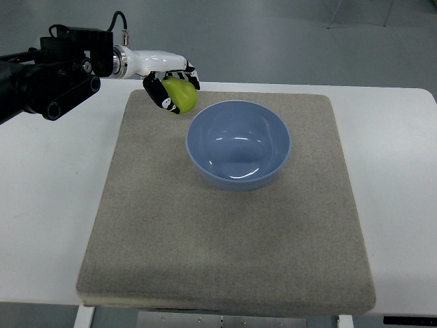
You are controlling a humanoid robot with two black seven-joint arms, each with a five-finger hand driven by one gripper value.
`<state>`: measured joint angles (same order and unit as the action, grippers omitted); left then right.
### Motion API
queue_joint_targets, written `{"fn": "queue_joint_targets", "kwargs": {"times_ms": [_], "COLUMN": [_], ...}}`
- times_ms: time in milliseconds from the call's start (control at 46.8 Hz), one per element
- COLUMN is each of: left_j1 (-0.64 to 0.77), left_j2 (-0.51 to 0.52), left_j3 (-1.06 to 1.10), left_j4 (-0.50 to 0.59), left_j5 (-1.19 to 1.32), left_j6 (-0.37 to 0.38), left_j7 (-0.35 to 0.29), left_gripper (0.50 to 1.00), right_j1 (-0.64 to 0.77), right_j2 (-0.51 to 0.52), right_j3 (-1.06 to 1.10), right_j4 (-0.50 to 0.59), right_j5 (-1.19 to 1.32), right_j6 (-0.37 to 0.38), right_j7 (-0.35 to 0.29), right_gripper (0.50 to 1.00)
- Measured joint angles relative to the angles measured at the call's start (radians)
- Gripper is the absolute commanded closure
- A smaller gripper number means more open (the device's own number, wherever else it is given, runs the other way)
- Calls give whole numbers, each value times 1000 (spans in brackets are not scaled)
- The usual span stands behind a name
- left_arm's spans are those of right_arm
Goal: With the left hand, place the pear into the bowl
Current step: 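Carry the pear with the left hand over the blue bowl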
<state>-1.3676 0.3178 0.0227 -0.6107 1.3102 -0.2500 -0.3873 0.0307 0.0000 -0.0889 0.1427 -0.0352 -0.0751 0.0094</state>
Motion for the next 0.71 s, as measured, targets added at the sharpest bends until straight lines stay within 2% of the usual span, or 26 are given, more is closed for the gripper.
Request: {"fn": "queue_joint_targets", "kwargs": {"times_ms": [556, 706], "left_j1": [-50, -48], "left_j2": [4, -4], "left_j3": [-91, -92], "left_j4": [-252, -280], "left_j5": [4, 9], "left_j6": [0, 0], "left_j7": [-4, -4], "left_gripper": [892, 892], "right_j1": [0, -1], "right_j2": [0, 0], "right_j3": [0, 0], "right_j4": [0, 0], "right_j5": [0, -1], "right_j6": [0, 0], "right_j7": [0, 0], "right_gripper": [574, 576]}}
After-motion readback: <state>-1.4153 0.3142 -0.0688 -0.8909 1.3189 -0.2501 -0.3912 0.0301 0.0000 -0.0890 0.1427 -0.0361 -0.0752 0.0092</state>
